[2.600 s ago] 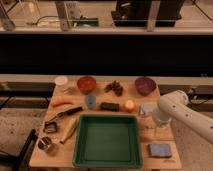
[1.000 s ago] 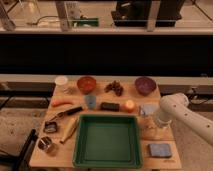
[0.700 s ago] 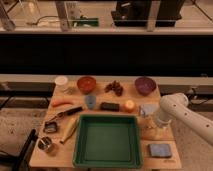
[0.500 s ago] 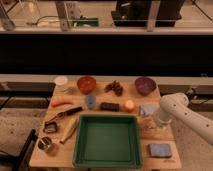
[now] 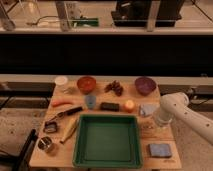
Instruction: Place fork in red bowl
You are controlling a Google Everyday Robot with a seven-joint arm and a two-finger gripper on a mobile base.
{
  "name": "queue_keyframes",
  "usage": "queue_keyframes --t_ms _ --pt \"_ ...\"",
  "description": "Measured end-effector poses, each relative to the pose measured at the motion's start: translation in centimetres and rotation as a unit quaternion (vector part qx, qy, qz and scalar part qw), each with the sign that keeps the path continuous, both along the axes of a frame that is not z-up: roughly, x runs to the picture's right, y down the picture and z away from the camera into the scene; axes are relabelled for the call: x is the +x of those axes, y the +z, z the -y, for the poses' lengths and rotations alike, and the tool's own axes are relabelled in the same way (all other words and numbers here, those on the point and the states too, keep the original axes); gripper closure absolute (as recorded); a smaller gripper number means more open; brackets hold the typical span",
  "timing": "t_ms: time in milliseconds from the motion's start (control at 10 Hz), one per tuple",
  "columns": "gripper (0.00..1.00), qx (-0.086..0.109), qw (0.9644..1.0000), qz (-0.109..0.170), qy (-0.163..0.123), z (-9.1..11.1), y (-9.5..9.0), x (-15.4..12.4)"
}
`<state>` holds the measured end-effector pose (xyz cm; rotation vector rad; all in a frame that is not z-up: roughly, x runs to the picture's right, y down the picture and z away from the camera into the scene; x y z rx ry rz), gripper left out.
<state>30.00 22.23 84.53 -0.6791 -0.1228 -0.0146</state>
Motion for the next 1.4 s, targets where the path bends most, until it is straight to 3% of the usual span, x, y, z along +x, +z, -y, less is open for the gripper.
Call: queue_keyframes --t_ms 200,500,1000,1400 --pt "0.48 0.000 1.0000 -0.001 0.000 0.04 -0.12 0.09" --pt "0.59 -0.001 1.0000 0.000 0.000 0.15 -0.29 0.08" --pt "0.68 -0.001 0.9999 0.014 -0.008 0.30 -0.06 -0.06" --pt "0.99 -0.001 0.9998 0.019 -0.011 0.33 -0.05 0.15"
